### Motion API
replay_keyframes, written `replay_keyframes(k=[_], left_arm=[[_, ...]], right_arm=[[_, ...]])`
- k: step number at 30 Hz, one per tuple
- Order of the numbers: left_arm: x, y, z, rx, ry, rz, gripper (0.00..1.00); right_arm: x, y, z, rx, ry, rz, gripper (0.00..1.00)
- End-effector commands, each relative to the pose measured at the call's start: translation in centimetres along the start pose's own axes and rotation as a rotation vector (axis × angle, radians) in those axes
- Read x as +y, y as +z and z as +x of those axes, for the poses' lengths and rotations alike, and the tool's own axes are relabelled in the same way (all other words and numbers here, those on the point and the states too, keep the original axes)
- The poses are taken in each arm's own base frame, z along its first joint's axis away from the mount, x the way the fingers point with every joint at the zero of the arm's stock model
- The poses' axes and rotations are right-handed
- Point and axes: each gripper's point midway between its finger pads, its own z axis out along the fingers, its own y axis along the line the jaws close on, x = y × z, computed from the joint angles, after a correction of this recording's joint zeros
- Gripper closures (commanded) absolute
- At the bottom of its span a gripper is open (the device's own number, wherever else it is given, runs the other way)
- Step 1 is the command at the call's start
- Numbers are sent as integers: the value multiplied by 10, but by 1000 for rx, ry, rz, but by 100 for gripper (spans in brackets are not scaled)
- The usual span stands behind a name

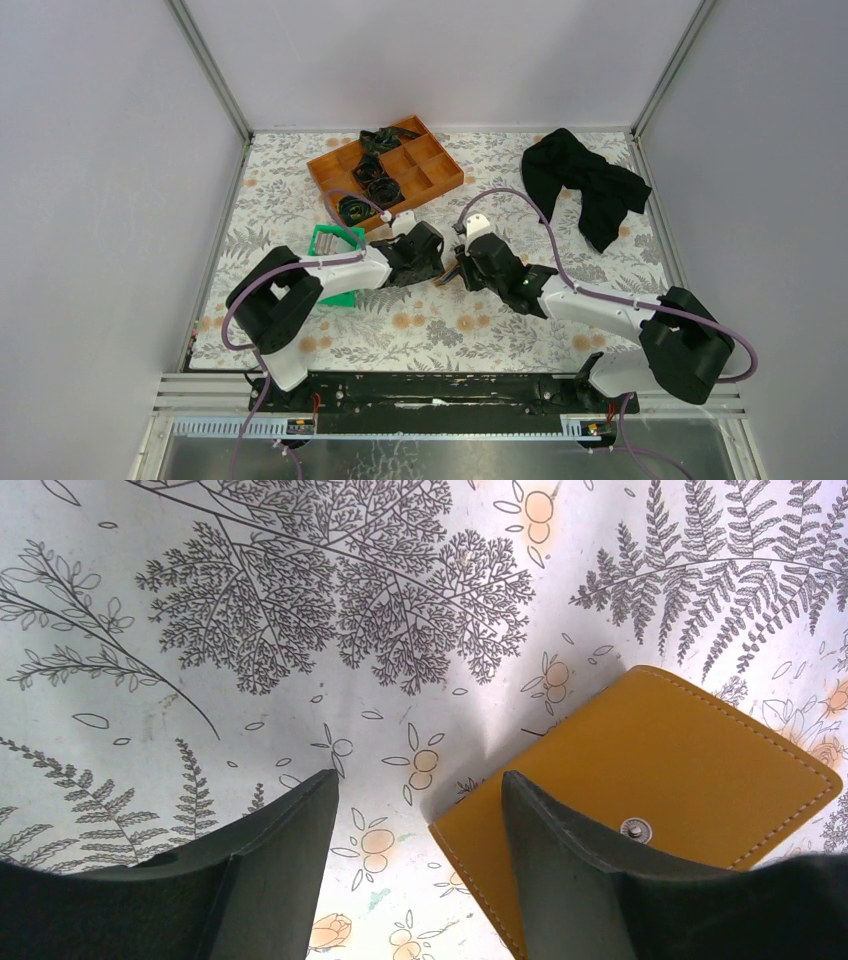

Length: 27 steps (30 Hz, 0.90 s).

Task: Put the credit cards into the card holder
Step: Close the card holder at the center of the board.

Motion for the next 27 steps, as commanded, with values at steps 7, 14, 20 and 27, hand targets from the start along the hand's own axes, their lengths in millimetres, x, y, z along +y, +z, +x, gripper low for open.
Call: replay_keyframes(k=[7, 14, 20, 27], left_arm=[[46, 11, 58, 187, 99, -164, 31], [44, 14, 62, 200, 125, -169, 31], [42, 17, 65, 211, 141, -169, 31], [36, 20, 69, 221, 167, -161, 31]], right_arm=[[-11, -12, -32, -187, 173, 71, 80], [-18, -13, -26, -208, 260, 110, 81], [-27, -17, -21, -224, 324, 155, 82], [-29, -16, -14, -221, 384, 164, 81]])
